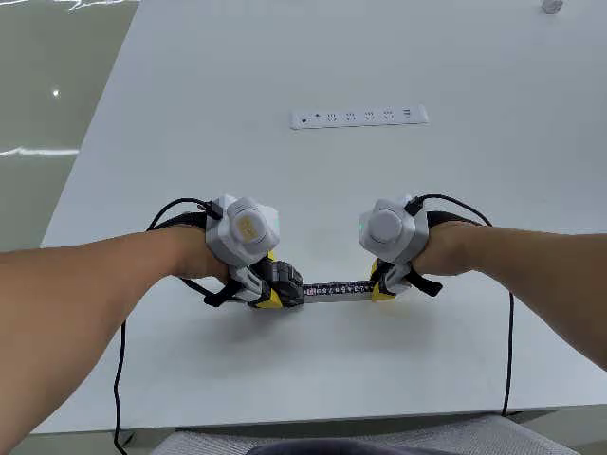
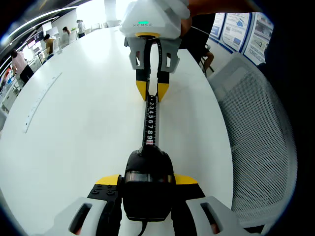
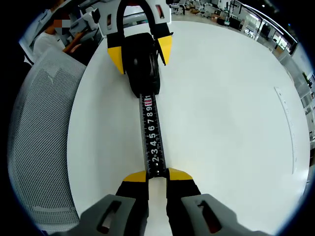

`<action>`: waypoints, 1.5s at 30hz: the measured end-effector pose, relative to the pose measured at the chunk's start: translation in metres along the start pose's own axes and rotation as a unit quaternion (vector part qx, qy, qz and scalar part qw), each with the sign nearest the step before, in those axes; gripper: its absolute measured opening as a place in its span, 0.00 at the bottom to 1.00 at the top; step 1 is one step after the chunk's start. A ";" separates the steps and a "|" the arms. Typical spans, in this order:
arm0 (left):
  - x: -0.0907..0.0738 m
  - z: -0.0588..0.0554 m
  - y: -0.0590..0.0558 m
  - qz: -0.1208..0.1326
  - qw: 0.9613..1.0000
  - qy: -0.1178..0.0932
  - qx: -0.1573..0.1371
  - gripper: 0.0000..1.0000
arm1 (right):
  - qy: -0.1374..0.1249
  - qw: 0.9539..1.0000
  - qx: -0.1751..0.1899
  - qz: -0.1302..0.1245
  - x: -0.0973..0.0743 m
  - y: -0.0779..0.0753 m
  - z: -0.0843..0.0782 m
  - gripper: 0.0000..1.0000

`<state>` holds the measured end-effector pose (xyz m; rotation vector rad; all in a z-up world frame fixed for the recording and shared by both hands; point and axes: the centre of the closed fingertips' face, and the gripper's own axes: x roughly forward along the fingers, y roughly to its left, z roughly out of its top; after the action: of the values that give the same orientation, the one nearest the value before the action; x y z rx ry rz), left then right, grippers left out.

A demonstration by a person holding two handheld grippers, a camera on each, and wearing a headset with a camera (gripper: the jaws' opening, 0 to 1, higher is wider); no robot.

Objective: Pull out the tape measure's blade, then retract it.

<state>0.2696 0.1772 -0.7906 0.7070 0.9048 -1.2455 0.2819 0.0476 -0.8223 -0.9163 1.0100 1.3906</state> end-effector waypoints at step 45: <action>0.000 0.000 0.001 0.001 1.000 -0.003 -0.008 0.35 | 0.002 1.000 0.015 -0.004 -0.010 -0.003 -0.027 0.11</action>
<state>0.2705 0.1771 -0.7905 0.6921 0.9076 -1.2362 0.2845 0.0187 -0.8215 -0.9001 1.0266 1.3652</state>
